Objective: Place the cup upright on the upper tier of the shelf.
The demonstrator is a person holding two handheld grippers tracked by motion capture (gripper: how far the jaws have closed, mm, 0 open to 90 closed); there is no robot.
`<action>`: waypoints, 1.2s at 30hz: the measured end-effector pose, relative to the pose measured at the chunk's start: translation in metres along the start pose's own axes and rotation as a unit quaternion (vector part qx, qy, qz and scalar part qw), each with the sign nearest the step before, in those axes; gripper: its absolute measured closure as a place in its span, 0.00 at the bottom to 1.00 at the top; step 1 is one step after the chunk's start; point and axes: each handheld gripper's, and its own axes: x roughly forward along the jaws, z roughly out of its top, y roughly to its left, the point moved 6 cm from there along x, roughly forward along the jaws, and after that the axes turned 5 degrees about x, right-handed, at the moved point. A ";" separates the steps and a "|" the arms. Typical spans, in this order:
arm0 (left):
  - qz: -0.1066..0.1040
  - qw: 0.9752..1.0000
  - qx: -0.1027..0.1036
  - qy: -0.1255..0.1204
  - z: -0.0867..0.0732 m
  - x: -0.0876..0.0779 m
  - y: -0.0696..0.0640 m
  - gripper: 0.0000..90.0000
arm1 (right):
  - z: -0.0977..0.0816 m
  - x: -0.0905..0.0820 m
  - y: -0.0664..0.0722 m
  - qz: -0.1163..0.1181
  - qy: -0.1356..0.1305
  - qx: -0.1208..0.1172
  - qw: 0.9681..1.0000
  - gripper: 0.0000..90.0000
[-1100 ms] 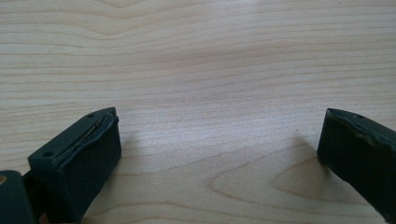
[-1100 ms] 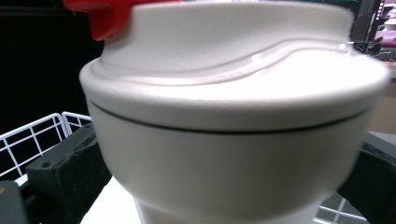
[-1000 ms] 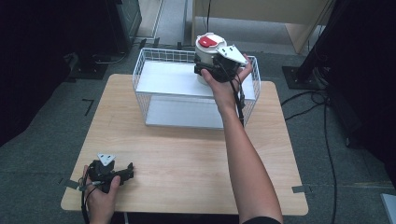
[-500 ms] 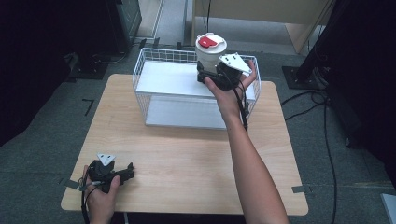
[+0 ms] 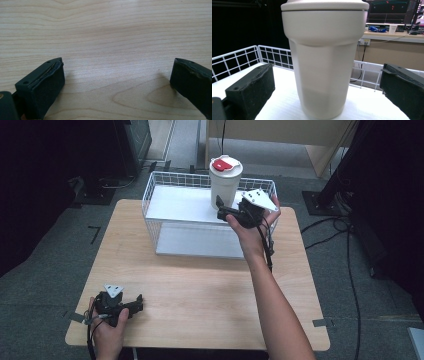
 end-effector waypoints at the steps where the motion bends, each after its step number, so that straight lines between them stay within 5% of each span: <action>1: 0.000 1.000 0.000 0.000 0.000 0.000 0.000 0.00 | -0.001 -0.002 0.000 0.001 0.000 0.000 1.000 0.00; 36: -0.003 1.000 0.003 -0.001 0.000 0.000 -0.001 0.00 | -0.039 -0.075 -0.029 -0.004 0.002 0.005 1.000 0.00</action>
